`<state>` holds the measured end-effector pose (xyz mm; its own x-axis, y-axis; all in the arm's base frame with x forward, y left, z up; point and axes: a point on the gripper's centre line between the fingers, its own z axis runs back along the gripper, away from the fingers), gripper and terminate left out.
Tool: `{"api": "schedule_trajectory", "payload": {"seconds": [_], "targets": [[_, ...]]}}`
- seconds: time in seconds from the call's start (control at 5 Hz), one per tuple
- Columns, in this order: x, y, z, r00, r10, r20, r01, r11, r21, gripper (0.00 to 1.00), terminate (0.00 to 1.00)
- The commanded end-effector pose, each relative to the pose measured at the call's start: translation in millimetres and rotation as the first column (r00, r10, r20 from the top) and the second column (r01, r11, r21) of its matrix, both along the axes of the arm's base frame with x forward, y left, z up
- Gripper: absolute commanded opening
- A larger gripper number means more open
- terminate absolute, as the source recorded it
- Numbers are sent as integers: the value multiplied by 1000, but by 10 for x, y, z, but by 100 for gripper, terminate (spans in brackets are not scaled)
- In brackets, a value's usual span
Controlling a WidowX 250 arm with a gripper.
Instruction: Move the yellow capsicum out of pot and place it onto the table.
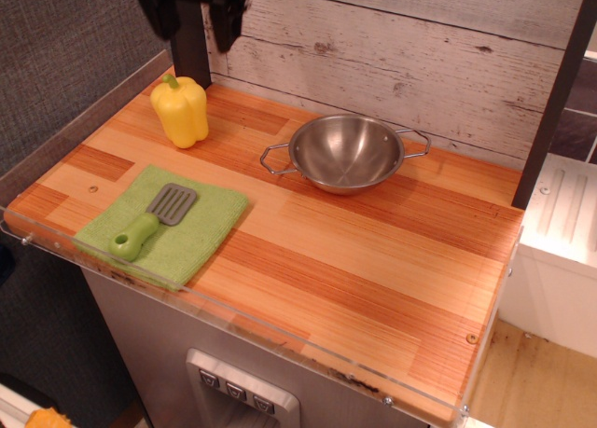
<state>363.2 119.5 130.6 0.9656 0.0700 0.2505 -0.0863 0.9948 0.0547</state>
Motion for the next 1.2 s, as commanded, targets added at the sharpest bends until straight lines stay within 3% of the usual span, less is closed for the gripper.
{"api": "schedule_trajectory", "payload": {"seconds": [0.0, 0.4, 0.8, 1.0], "targets": [[-214, -499, 226, 991, -134, 15, 134, 991, 2, 100, 0], [-311, -558, 39, 989, -138, -50, 140, 989, 53, 100, 0], [-359, -532, -17, 982, -177, -71, 181, 983, 43, 100, 0], [-359, -532, -17, 982, -177, -71, 181, 983, 43, 100, 100]]}}
